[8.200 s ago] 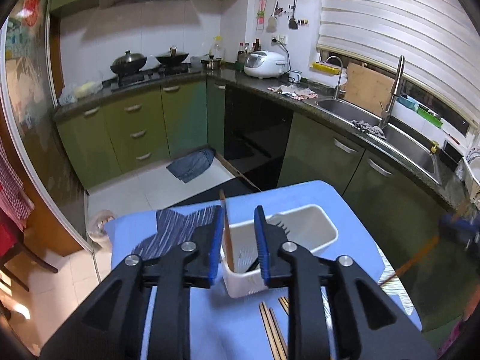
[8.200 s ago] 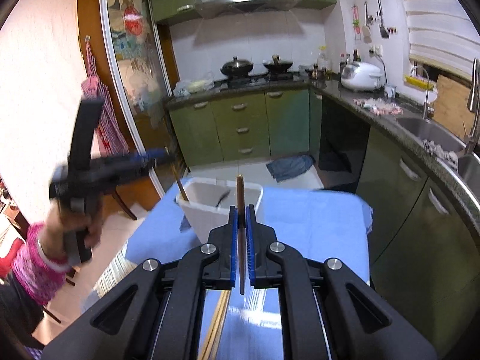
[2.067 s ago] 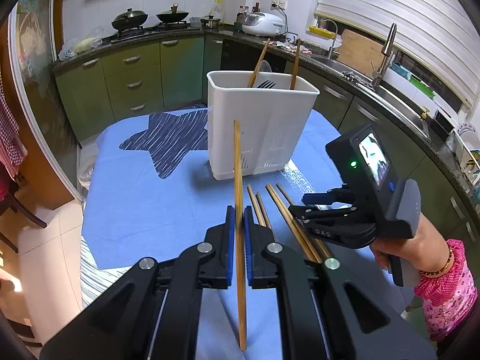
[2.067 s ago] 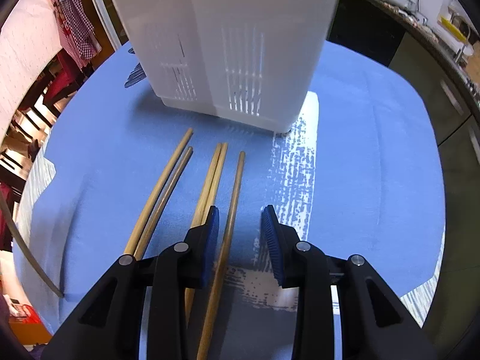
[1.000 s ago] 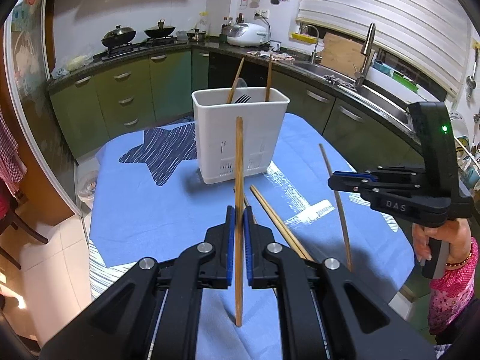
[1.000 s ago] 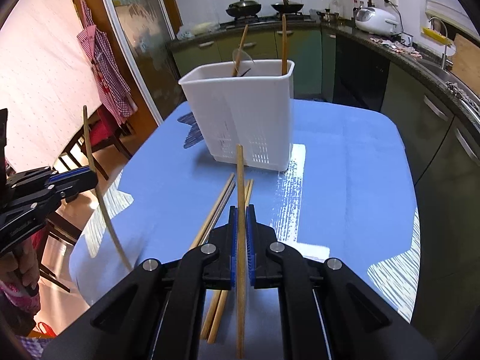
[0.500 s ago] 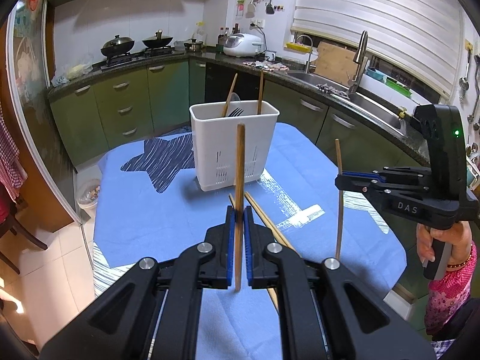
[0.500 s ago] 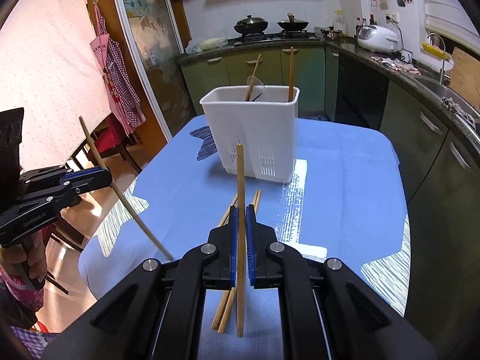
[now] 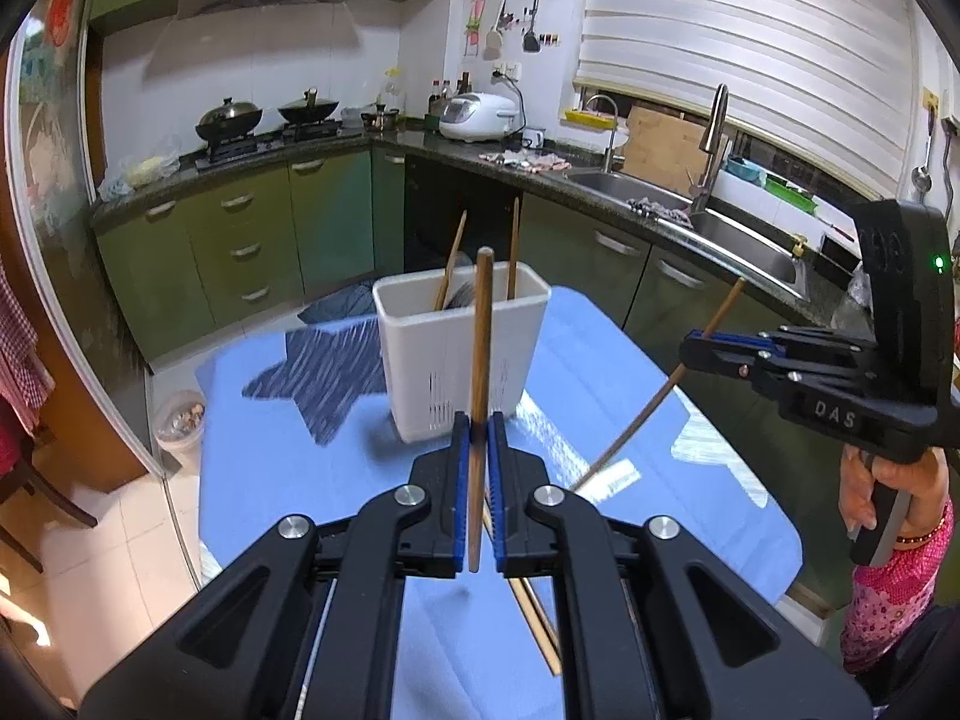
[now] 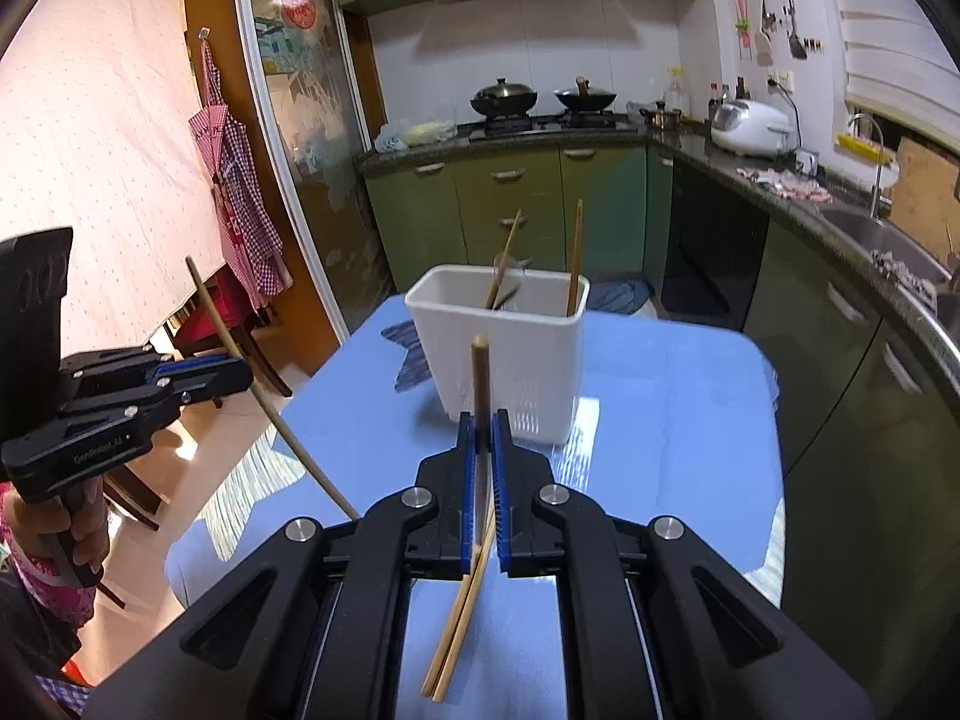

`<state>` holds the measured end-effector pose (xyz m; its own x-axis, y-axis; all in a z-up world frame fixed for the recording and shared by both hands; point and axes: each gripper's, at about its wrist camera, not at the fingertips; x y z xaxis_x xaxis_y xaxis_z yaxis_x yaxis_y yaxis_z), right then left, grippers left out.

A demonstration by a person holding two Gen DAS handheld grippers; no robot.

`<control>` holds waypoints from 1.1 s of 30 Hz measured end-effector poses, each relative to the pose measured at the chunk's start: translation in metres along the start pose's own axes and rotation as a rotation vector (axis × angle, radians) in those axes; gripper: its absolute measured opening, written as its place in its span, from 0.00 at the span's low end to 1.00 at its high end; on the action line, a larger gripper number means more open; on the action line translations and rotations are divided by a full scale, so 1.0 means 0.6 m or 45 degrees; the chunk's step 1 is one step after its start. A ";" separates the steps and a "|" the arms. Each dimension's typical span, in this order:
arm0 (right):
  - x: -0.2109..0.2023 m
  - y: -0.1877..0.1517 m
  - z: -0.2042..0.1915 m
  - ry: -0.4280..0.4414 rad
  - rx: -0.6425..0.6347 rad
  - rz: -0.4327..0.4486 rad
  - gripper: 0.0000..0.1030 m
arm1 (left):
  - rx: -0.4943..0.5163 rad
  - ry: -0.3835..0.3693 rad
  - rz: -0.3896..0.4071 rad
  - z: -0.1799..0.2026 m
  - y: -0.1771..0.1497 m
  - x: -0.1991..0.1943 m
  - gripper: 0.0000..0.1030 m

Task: Organize utensils
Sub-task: 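Insert the chopstick into the holder with the left tool and open it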

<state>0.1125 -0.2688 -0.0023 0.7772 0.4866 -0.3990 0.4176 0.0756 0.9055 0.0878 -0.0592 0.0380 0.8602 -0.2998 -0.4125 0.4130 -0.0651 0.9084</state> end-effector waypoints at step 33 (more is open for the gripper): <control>0.013 0.056 0.035 -0.025 0.009 0.036 0.06 | 0.009 0.164 0.188 -0.035 0.177 0.175 0.06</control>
<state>0.1425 -0.2808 0.0223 0.7977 0.4715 -0.3761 0.3984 0.0562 0.9155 0.2283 -0.0774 0.0899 0.9427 -0.1820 -0.2796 0.2777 -0.0363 0.9600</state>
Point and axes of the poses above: each gripper's, at about its wrist camera, not at the fingertips, and x roughly the way its jaws point, z to its right, y to its top, and after that the axes turned 13 degrees about z, right-handed
